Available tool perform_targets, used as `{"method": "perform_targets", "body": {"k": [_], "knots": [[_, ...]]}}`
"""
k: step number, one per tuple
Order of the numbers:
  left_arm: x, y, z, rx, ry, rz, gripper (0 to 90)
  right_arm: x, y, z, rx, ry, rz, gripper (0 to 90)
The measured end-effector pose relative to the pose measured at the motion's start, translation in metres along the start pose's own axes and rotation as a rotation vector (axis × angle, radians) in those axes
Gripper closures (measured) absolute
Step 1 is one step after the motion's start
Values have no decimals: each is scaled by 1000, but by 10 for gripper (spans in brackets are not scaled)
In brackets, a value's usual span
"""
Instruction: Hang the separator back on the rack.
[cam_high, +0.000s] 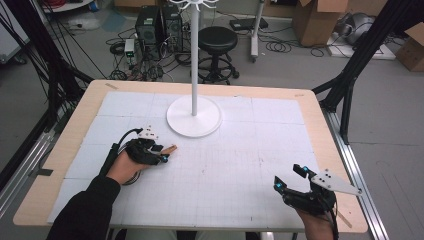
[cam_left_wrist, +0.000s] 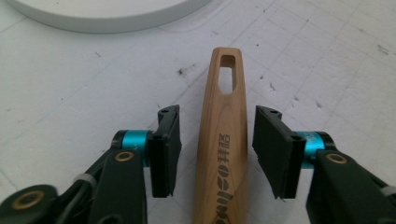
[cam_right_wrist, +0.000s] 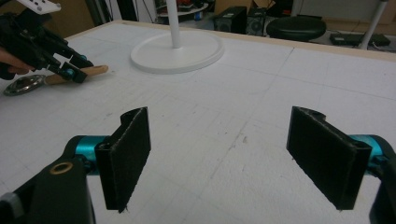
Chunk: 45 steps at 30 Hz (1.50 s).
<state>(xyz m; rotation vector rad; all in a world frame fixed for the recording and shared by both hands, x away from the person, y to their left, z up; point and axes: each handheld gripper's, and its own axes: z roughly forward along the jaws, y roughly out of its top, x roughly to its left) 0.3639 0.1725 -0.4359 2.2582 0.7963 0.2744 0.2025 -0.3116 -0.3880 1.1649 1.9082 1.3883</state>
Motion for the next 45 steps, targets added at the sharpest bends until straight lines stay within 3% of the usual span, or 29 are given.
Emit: {"method": "perform_targets", "body": {"k": [9, 17, 22, 23, 24, 25, 26, 29, 31, 37, 42, 43, 44, 45], "knots": [[-2, 1, -1, 31, 21, 8, 657, 0, 0, 0, 0, -2, 4, 205], [-3, 3, -3, 51, 49, -18, 672, 0, 0, -1, 1, -3, 10, 205], [-2, 6, -24, -47, 50, -69, 673, 1, 0, 0, -2, 1, 4, 205], [-2, 6, -24, -47, 50, -69, 673, 1, 0, 0, -2, 1, 4, 205], [-3, 7, -34, -92, 46, -75, 674, 1, 0, 0, -4, 5, 7, 205], [-3, 7, -34, -92, 46, -75, 674, 1, 0, 0, -4, 5, 7, 205], [-6, 7, -44, -140, 48, -83, 674, 2, 1, 0, -8, 12, 19, 205], [-9, 7, -54, -184, 43, -84, 674, 2, 1, 0, -14, 21, 25, 205], [-15, 8, -66, -243, 37, -79, 674, 3, 2, 0, -22, 31, 30, 205], [-26, 9, -80, -310, 18, -64, 674, 5, 2, 0, -20, 39, 25, 205], [-41, 6, -97, -425, -33, -62, 674, 6, 4, 1, -33, 68, 34, 202], [-41, 6, -97, -425, -33, -62, 674, 6, 4, 1, -33, 68, 34, 202], [-46, 4, -100, -465, -60, -60, 674, 8, 5, 3, -37, 102, 40, 196], [-46, 4, -100, -465, -60, -60, 674, 8, 5, 3, -37, 102, 40, 196]]}}
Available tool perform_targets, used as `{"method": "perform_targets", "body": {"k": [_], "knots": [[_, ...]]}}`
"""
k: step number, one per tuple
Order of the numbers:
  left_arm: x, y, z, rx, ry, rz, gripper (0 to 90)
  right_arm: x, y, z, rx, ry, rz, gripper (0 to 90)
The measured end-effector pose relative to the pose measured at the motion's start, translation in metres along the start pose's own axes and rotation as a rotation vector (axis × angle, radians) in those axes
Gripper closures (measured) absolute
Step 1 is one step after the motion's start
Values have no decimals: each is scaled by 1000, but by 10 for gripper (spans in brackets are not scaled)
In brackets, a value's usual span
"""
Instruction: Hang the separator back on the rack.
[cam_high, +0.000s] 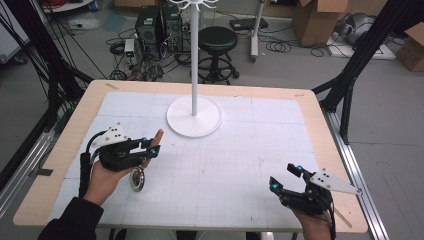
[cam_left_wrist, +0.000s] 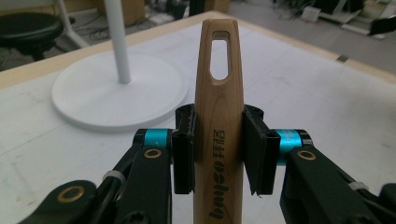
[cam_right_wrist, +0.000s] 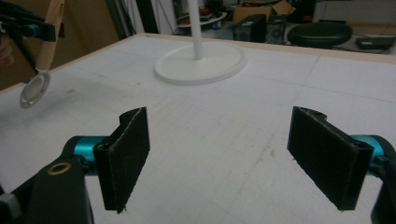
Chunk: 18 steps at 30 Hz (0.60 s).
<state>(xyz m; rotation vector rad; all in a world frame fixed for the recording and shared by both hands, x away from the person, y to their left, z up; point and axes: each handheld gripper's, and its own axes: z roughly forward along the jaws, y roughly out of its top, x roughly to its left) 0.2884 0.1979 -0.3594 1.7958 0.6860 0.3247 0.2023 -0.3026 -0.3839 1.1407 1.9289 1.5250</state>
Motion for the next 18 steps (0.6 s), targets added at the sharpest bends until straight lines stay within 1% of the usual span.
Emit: {"method": "perform_targets", "body": {"k": [1, 2, 3, 4, 5, 6, 7, 8, 9, 10, 11, 12, 13, 14, 15, 16, 17, 18], "knots": [[-3, -1, -1, -16, -15, 0, 674, 0, 1, 1, 1, 17, 4, 194], [-5, -2, -3, -31, -30, 3, 674, 1, 1, 3, -3, 46, 21, 185], [-9, -4, -5, -53, -50, -4, 674, 3, 2, 5, -8, 85, 35, 185], [-12, -5, -6, -65, -67, -4, 674, 5, 4, 7, -20, 135, 42, 184], [-16, -8, -8, -84, -86, 0, 674, 11, 7, 10, -45, 196, 38, 184], [-16, -8, -8, -84, -86, 0, 674, 11, 7, 10, -45, 196, 38, 184], [-21, -10, -9, -104, -115, 2, 674, 17, 11, 14, -63, 248, 28, 185], [-24, -10, -10, -113, -128, 2, 674, 19, 12, 16, -68, 264, 27, 185], [-26, -11, -10, -122, -142, 6, 674, 22, 14, 18, -76, 290, 25, 185], [-26, -11, -10, -122, -142, 6, 674, 22, 14, 18, -76, 290, 25, 185], [-30, -11, -10, -136, -173, 10, 674, 28, 18, 23, -86, 329, 19, 186], [-32, -11, -10, -142, -184, 14, 674, 31, 20, 25, -83, 347, 12, 187], [-34, -10, -10, -147, -194, 19, 674, 33, 21, 28, -78, 362, 3, 187], [-34, -10, -10, -147, -194, 19, 674, 33, 21, 28, -78, 362, 3, 187], [-36, -10, -10, -152, -207, 19, 674, 38, 25, 33, -77, 393, -5, 190], [-38, -10, -9, -156, -220, 20, 674, 38, 25, 33, -77, 393, -5, 190], [-43, -10, -8, -161, -240, 25, 674, 43, 30, 39, -82, 430, -5, 194], [-43, -10, -8, -161, -240, 25, 674, 43, 30, 39, -82, 430, -5, 194]]}}
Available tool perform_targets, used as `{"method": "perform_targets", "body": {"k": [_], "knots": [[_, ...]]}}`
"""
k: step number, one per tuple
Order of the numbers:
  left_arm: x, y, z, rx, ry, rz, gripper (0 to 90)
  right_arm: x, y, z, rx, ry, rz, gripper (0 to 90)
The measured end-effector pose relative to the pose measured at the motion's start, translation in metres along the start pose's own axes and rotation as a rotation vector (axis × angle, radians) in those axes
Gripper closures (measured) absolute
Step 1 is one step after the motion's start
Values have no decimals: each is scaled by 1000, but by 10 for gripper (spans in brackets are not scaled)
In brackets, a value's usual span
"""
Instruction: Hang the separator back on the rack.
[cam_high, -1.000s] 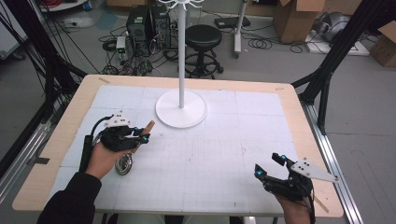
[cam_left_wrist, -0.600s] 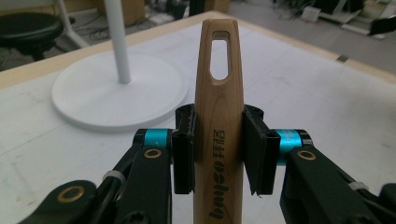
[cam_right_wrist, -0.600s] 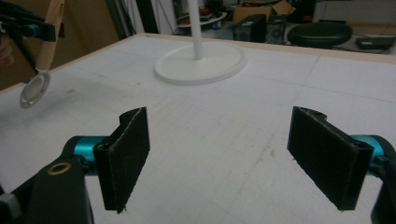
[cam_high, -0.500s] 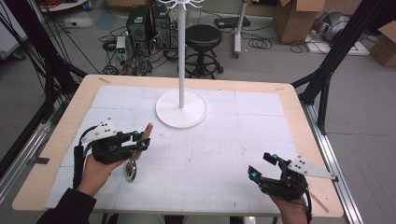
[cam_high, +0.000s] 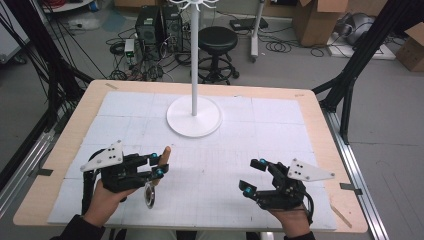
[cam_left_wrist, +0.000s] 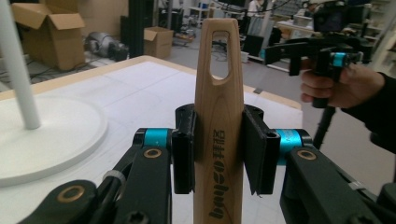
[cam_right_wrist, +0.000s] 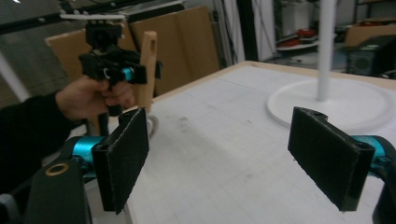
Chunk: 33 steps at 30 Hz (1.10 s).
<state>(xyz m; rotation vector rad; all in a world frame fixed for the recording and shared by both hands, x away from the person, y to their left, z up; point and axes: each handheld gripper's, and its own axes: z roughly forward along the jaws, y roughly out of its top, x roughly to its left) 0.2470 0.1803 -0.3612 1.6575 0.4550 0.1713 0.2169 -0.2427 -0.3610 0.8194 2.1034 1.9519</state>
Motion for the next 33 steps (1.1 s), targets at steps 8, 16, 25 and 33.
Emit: {"method": "perform_targets", "body": {"k": [8, 16, 25, 33], "knots": [[-17, 0, 11, 3, -85, 28, 673, 16, 25, 39, 23, 143, -47, 253], [-28, 2, 17, -8, -153, 41, 673, 29, 37, 69, 24, 246, -88, 273], [-35, 3, 23, -23, -238, 40, 673, 43, 40, 96, 20, 377, -113, 358], [-38, 4, 26, -32, -283, 50, 673, 44, 40, 107, 22, 492, -118, 563]]}}
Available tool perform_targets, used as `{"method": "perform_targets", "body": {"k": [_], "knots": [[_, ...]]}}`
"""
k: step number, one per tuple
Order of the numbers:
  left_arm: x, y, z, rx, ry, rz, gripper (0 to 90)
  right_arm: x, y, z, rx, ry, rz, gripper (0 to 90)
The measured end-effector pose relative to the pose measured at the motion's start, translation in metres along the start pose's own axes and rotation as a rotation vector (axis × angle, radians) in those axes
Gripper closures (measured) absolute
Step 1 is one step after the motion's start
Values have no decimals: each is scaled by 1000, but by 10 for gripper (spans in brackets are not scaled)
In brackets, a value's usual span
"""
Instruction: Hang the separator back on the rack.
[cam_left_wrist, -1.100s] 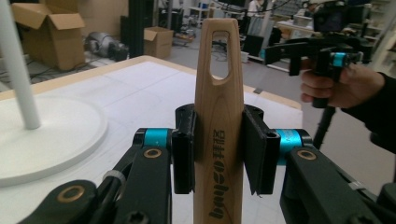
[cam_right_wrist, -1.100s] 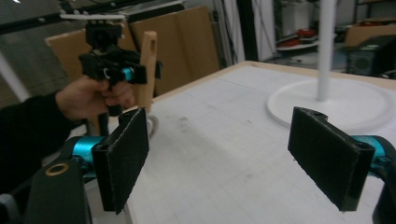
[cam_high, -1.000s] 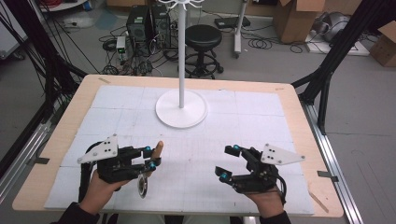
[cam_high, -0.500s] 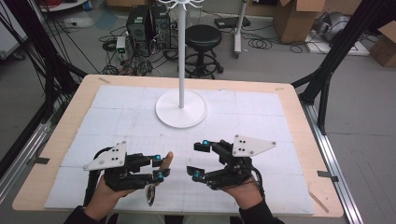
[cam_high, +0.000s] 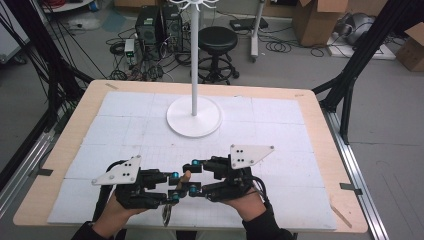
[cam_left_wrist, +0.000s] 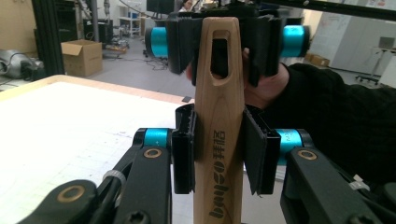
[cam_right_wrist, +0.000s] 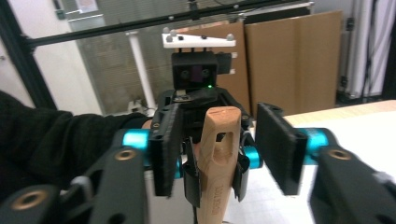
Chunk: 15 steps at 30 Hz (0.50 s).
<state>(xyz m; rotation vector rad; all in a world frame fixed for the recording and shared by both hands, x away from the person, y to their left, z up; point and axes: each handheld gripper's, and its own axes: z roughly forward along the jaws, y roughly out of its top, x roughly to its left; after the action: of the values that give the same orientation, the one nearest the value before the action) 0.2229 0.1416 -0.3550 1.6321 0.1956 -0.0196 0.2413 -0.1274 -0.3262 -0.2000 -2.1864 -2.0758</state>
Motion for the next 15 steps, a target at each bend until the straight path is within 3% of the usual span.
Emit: {"method": "perform_targets", "body": {"k": [6, 10, 15], "knots": [[0, 0, 0, -15, -33, 0, 673, -1, 0, 4, 7, 41, -23, 685], [0, 0, 0, -18, -45, -3, 672, -1, 0, 5, 5, 54, -30, 696], [2, 0, -1, -33, -50, -15, 667, 2, 2, 7, -9, 31, -18, 701]]}}
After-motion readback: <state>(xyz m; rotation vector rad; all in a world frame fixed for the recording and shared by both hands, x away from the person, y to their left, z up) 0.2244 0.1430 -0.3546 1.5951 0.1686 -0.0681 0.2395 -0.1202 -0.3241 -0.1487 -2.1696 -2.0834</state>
